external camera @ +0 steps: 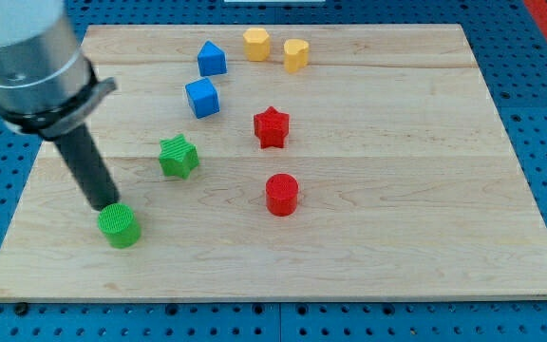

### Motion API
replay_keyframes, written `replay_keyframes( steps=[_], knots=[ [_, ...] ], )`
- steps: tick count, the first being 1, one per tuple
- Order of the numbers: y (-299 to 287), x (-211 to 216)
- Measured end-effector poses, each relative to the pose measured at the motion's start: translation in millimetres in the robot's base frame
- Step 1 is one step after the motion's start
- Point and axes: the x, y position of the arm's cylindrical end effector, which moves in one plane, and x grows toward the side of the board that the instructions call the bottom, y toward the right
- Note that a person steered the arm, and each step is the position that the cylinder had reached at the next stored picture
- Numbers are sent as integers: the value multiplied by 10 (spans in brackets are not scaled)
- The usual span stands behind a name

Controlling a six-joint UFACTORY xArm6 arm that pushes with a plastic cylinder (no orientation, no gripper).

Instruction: Keep the green circle parallel left to the red circle

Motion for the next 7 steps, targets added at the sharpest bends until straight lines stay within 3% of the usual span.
replay_keyframes(
  steps=[1, 4, 5, 7],
  knots=[
    [-155, 130],
    [416, 385],
    [382, 660],
    [440, 338]
  ],
)
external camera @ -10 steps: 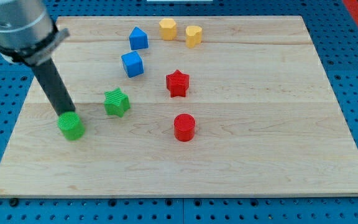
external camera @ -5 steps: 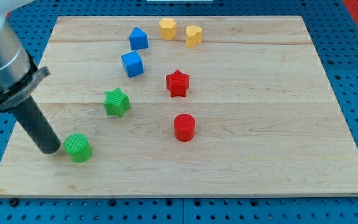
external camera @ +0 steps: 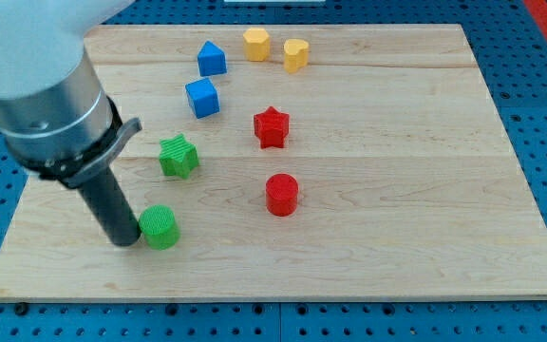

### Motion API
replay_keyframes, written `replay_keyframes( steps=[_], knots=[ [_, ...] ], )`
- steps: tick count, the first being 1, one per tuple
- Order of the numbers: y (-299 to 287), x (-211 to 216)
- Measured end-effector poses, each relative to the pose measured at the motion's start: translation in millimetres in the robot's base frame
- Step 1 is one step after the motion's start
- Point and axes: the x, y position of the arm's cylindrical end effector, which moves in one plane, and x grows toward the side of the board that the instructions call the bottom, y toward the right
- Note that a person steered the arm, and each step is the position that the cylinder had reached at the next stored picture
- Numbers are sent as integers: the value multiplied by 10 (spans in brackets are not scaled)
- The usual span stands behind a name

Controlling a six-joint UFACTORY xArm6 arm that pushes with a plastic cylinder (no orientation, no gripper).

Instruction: Keep the green circle parallel left to the red circle

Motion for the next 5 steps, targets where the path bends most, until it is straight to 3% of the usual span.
replay_keyframes(
  steps=[1, 3, 5],
  knots=[
    [821, -185],
    [553, -102],
    [957, 380]
  ],
)
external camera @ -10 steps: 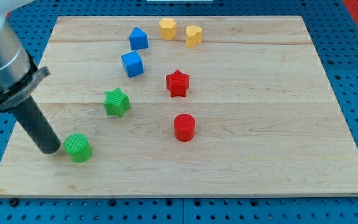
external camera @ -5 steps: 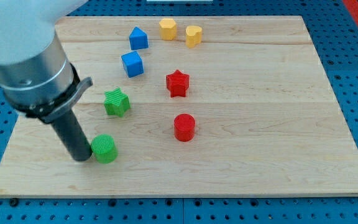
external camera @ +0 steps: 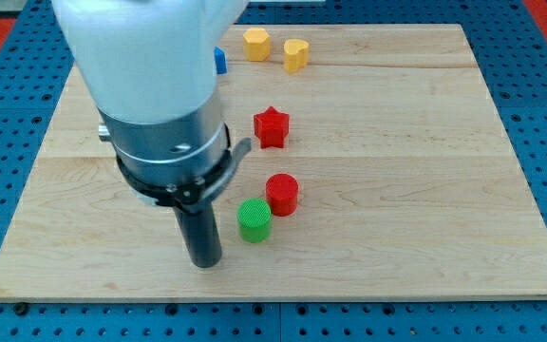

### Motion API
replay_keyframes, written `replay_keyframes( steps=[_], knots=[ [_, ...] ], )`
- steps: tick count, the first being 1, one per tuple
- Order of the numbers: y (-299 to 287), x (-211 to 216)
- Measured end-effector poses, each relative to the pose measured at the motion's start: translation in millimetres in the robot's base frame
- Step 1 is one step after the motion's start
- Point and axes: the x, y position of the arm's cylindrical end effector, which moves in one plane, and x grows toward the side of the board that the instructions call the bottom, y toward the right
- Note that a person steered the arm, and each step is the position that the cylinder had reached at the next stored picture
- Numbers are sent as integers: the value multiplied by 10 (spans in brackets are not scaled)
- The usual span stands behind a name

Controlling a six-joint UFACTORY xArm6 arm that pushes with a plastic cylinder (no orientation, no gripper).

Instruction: Keep the green circle parallel left to the red circle

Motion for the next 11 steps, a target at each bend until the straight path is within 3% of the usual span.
replay_keyframes(
  steps=[1, 2, 3, 4, 6, 8, 10, 11],
  knots=[
    [652, 0],
    [933, -116],
    [587, -385],
    [342, -189],
    [292, -373],
    [306, 234],
    [305, 153],
    [424, -326]
  ],
)
